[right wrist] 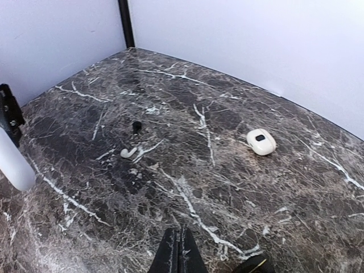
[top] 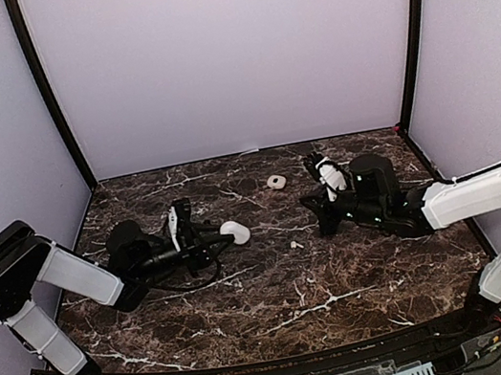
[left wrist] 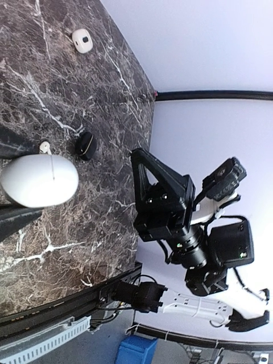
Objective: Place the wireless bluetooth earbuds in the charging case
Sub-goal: Place the charging case with the earbuds at the center of the board, then pick up the charging case from the center of the board.
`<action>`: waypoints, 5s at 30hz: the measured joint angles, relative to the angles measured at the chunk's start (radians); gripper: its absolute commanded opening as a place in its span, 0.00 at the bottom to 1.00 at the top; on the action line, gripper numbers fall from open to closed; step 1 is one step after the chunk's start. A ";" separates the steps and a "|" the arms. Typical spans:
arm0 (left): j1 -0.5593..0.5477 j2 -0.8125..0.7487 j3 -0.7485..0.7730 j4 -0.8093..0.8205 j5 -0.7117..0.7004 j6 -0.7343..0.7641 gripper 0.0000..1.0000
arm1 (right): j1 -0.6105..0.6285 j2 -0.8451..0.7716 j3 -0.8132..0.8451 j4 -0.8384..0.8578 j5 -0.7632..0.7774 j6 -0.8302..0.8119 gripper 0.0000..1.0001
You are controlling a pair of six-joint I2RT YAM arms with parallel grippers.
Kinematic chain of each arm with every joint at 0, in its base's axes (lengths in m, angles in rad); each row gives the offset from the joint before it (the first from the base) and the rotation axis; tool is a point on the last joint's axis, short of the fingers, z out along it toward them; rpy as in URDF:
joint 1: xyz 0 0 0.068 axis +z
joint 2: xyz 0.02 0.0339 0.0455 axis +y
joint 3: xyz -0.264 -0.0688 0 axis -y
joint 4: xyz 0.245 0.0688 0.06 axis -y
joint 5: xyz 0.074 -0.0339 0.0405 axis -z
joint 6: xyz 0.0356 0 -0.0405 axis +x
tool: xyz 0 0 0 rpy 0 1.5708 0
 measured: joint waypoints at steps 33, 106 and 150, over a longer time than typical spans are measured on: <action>0.236 -0.583 -0.117 -0.919 -0.553 -0.381 0.00 | -0.061 0.006 0.021 -0.091 0.288 0.217 0.00; 0.447 -0.593 -0.105 -1.021 -0.271 -0.425 0.79 | -0.259 0.840 1.154 -0.816 -0.192 -0.391 0.91; 0.447 -0.661 -0.118 -1.034 -0.269 -0.429 0.77 | -0.312 1.168 1.546 -0.942 -0.282 -0.475 0.63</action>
